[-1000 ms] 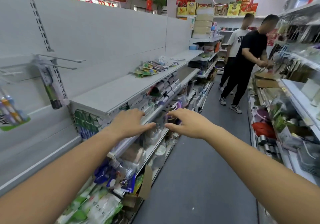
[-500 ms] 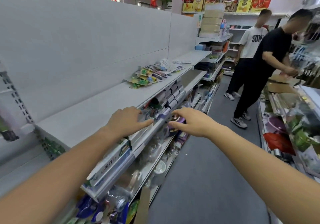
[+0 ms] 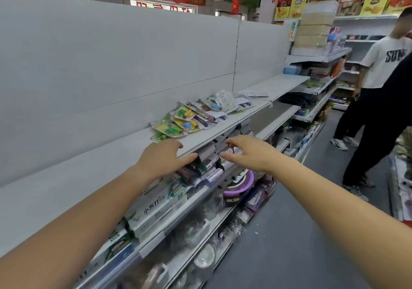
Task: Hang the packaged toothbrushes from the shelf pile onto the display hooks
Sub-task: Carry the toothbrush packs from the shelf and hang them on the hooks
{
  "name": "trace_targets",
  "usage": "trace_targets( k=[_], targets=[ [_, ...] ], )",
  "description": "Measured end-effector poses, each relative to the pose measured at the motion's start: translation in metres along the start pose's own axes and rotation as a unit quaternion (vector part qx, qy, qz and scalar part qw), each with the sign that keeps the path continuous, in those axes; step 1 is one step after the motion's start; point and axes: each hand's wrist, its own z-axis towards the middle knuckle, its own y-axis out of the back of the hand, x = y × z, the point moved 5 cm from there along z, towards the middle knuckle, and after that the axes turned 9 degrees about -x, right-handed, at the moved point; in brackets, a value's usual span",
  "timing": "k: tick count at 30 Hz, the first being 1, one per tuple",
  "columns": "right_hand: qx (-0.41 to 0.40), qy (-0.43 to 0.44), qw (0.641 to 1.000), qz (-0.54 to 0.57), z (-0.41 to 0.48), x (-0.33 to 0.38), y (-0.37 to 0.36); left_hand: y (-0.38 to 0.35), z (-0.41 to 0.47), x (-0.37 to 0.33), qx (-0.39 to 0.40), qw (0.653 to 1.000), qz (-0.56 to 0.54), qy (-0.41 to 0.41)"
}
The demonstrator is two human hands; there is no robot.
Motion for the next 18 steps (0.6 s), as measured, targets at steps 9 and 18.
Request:
trace_targets(
  k=[9,18],
  targets=[
    [0.009,0.043,0.999,0.02,0.123,-0.076,-0.018,-0.028,0.112,0.004,-0.014,0.998,-0.001,0.068],
    [0.016,0.076,0.996,0.038,0.245,-0.12,-0.033,-0.054,0.21,0.043,-0.044,0.989,-0.003,0.144]
  ],
)
